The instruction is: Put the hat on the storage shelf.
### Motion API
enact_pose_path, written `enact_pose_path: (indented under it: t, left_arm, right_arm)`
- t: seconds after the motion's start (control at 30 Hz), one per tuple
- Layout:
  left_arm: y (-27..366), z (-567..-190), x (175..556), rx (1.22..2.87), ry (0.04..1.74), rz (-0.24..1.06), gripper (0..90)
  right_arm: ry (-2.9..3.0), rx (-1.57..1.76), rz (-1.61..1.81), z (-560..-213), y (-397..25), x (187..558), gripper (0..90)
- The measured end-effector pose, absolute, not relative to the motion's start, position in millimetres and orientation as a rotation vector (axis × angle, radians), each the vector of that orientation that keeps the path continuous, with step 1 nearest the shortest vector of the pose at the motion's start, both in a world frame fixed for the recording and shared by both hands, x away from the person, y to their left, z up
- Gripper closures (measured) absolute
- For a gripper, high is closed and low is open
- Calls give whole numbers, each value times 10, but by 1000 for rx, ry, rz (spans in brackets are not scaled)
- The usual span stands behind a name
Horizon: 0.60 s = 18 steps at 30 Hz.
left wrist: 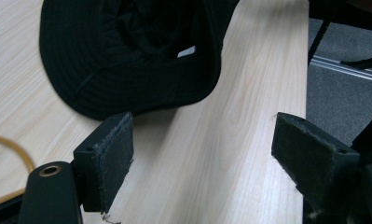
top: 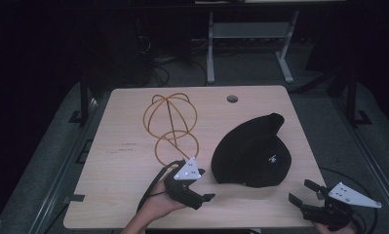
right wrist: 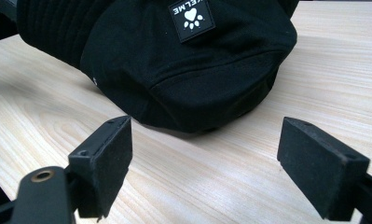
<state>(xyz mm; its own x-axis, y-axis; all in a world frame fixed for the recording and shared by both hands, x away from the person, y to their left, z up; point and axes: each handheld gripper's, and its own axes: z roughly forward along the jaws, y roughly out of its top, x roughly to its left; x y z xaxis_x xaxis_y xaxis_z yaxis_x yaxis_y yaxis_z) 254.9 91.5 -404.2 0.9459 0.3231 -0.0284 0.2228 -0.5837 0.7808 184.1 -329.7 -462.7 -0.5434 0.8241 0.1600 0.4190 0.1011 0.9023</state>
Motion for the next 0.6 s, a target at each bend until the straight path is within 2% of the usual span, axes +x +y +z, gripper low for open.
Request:
enact_pose_path:
  t: [0.47,0.6]
  left_arm:
    - [614,-4049,2614,2255,323,119,216]
    - [499,-4048,2629,2262,300,120,246]
  right_arm:
    - [2002,1213,1430,-4626,-3297,1841,174]
    - [1994,1215,1439,-4619,-3307,1835,174]
